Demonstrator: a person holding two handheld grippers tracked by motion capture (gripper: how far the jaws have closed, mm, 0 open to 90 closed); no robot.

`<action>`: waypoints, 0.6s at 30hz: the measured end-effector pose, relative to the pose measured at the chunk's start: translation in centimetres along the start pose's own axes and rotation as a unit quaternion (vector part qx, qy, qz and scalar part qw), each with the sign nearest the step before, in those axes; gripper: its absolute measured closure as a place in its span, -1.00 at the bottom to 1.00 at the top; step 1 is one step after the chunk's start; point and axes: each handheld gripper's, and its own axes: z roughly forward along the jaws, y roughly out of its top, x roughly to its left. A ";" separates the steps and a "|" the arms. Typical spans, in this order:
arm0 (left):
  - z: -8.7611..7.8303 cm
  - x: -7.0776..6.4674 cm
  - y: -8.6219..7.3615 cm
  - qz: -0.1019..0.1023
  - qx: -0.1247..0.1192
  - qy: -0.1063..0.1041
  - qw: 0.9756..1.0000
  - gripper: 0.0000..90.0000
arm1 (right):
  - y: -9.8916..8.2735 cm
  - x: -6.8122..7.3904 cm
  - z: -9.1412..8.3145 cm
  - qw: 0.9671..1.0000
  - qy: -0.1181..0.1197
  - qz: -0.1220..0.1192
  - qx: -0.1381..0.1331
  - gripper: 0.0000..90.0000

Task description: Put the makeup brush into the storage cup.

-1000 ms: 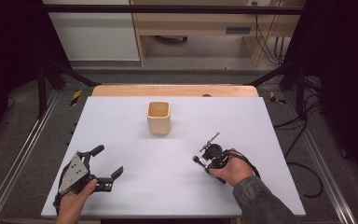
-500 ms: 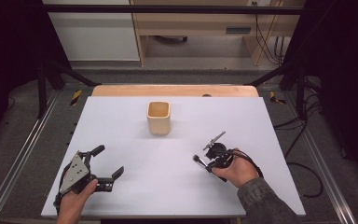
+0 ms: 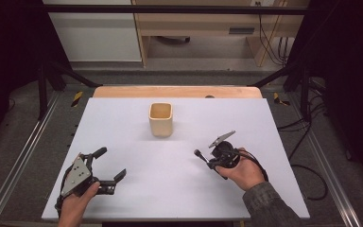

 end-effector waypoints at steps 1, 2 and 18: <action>0.0 0.0 0.0 0.000 0.000 0.000 1.000 -0.98 | 0.0 0.0 0.0 1.000 0.002 0.002 -0.007 0.76; 0.0 0.0 0.0 0.000 0.000 0.000 1.000 -0.98 | 0.0 0.0 -0.1 1.000 0.004 0.004 -0.012 0.76; 0.6 -0.4 -0.1 0.007 0.009 -0.010 1.000 -0.98 | 0.8 0.3 -0.1 0.985 0.019 0.009 -0.169 0.76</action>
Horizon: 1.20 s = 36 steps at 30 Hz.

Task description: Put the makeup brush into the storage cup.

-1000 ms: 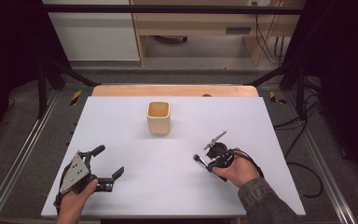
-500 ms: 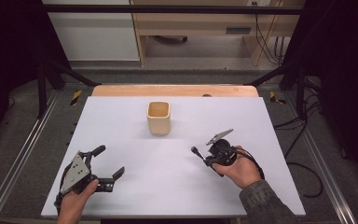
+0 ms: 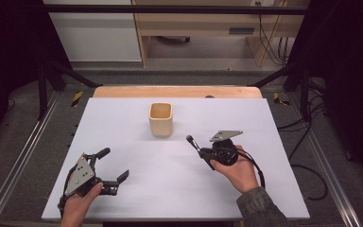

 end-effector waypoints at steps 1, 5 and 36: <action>0.1 -0.1 0.0 -0.002 0.002 0.000 1.000 -0.98 | 0.0 0.0 0.0 1.000 0.000 0.000 0.000 0.76; 0.2 -0.2 0.0 -0.002 0.006 0.003 1.000 -0.98 | 0.2 0.3 0.5 0.999 0.004 0.005 -0.037 0.76; 2.9 -3.4 0.7 -0.025 0.013 -0.005 1.000 -0.98 | 1.4 4.7 1.9 0.975 0.010 -0.005 -0.221 0.76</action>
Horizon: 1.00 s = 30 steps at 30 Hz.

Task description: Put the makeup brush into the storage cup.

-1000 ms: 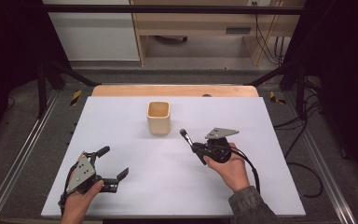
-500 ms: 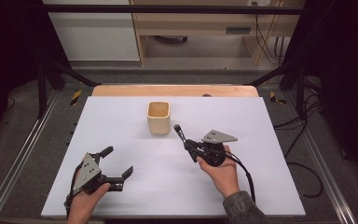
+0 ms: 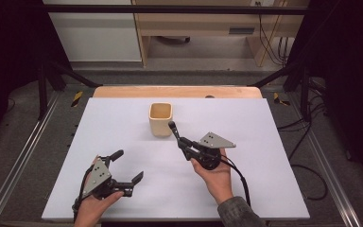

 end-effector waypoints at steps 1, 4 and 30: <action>0.2 -0.2 0.0 0.000 0.000 -0.002 1.000 -0.98 | 0.1 0.1 0.0 1.000 0.000 -0.002 -0.004 0.76; 0.9 -0.7 0.0 0.003 0.004 -0.013 1.000 -0.98 | 0.2 0.2 0.2 1.000 0.001 -0.006 -0.006 0.76; 5.6 -1.7 1.8 -0.020 -0.004 -0.056 0.998 -0.95 | 1.8 1.0 1.3 0.998 0.000 0.001 -0.059 0.76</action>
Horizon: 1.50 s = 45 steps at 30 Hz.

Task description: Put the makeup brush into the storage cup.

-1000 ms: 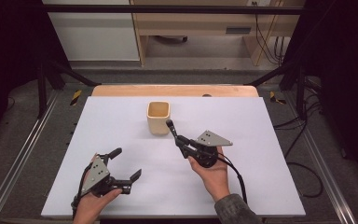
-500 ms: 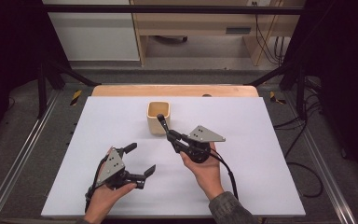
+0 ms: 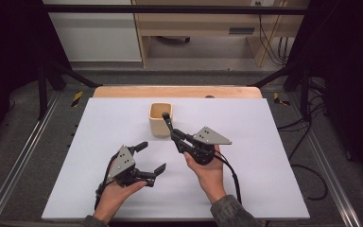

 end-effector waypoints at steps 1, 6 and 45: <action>0.0 0.0 0.0 0.000 0.000 0.000 1.000 -0.95 | 0.0 0.0 0.0 1.000 0.000 0.000 0.000 0.76; 0.3 -0.6 -0.3 -0.002 0.004 -0.007 1.000 -0.93 | -0.5 0.4 0.2 1.000 0.002 0.001 0.003 0.76; 1.2 -1.1 -1.0 -0.022 0.044 0.015 0.999 -0.28 | -2.1 3.5 2.0 0.999 0.041 -0.009 0.028 0.76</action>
